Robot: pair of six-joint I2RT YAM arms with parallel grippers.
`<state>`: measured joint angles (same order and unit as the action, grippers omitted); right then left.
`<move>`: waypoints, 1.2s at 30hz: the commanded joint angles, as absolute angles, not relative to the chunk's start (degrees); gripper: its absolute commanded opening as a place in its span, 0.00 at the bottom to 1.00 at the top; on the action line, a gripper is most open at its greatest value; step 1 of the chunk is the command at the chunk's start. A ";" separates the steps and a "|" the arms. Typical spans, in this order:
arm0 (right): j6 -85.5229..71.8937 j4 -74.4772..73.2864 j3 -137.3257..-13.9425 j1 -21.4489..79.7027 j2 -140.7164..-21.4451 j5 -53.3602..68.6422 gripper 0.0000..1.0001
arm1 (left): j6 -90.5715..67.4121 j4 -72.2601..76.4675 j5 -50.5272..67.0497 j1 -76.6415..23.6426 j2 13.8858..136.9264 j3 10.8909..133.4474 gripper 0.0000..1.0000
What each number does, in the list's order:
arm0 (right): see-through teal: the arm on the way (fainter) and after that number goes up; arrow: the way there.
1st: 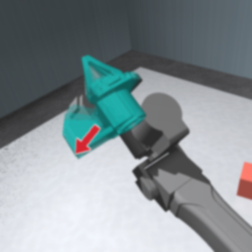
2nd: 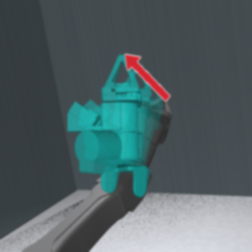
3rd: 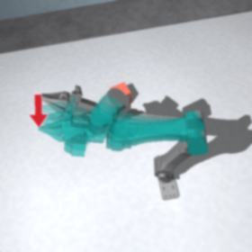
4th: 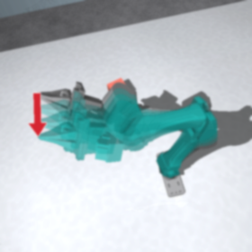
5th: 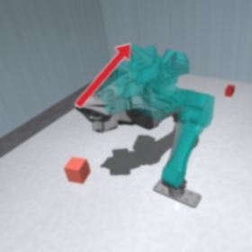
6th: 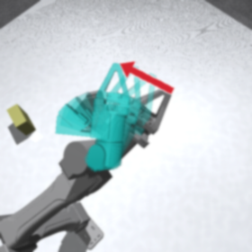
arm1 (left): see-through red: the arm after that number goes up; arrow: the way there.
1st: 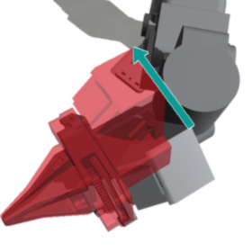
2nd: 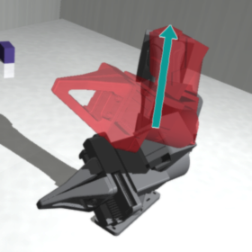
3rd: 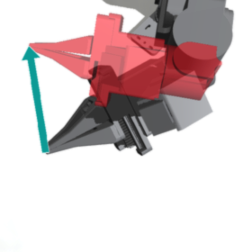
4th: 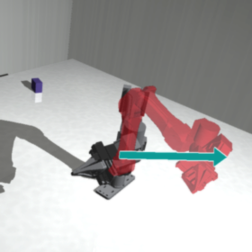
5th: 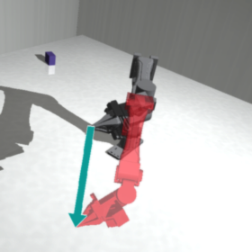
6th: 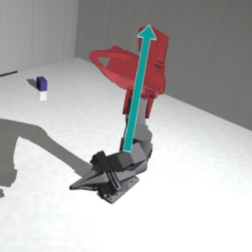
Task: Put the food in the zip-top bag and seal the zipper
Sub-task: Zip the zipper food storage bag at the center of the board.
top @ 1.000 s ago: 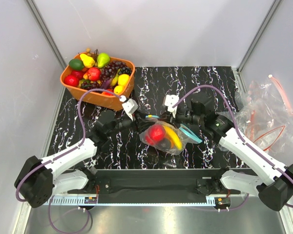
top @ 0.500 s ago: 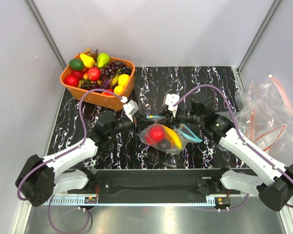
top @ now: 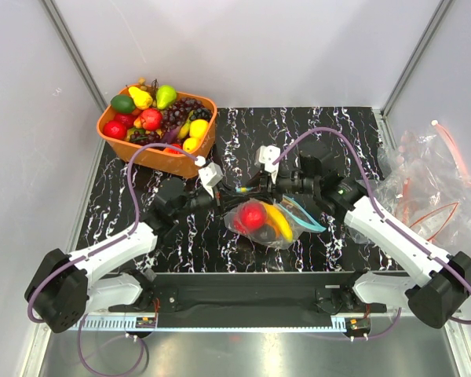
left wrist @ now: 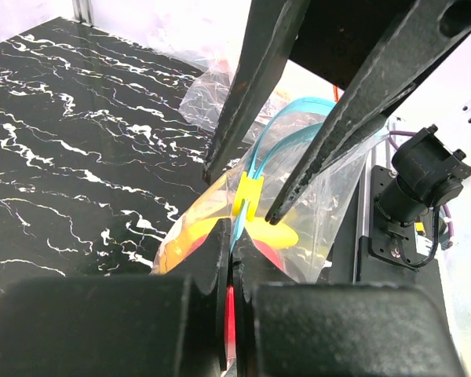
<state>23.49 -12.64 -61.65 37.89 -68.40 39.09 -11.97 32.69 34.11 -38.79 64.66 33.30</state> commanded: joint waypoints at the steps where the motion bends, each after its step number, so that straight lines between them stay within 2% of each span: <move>1: 22.59 -9.76 -64.69 38.58 -68.47 41.39 0.38 | -11.25 36.91 35.60 -38.67 65.12 34.10 0.00; 6: 22.67 -11.16 -65.48 38.85 -69.17 41.48 0.30 | -11.16 36.30 35.42 -38.67 65.56 34.72 0.00; 11: 22.85 -11.69 -65.13 39.11 -69.17 41.75 0.30 | -11.16 35.95 35.33 -38.67 65.83 35.07 0.00; 12: 22.85 -11.69 -65.13 39.20 -69.08 41.75 0.34 | -11.16 35.86 35.42 -38.67 65.83 35.07 0.00; 18: 23.03 -12.39 -64.95 39.37 -69.08 41.66 0.34 | -10.90 35.68 35.16 -38.67 65.13 34.89 0.00; 23: 23.64 -13.45 -65.30 39.29 -69.26 41.22 0.25 | -10.72 34.89 35.33 -38.58 64.43 35.24 0.00; 29: 23.91 -14.41 -65.57 39.37 -68.91 41.04 0.25 | -10.63 34.45 35.24 -38.58 63.28 34.98 0.00; 30: 23.91 -14.41 -65.57 39.46 -68.91 41.04 0.27 | -10.63 34.45 35.33 -38.58 63.11 34.98 0.00; 32: 23.64 -14.15 -65.48 39.38 -68.73 40.87 0.39 | -10.63 34.45 35.51 -38.58 63.19 35.07 0.00; 33: 23.56 -13.80 -65.39 39.29 -68.73 40.87 0.40 | -10.63 34.45 35.51 -38.67 63.11 35.07 0.00; 35: 23.47 -13.62 -65.30 39.29 -68.73 40.87 0.38 | -10.63 34.45 35.68 -38.58 63.11 35.07 0.00; 36: 23.47 -13.80 -65.39 39.37 -68.73 40.96 0.31 | -10.63 34.45 35.60 -38.58 63.11 35.16 0.00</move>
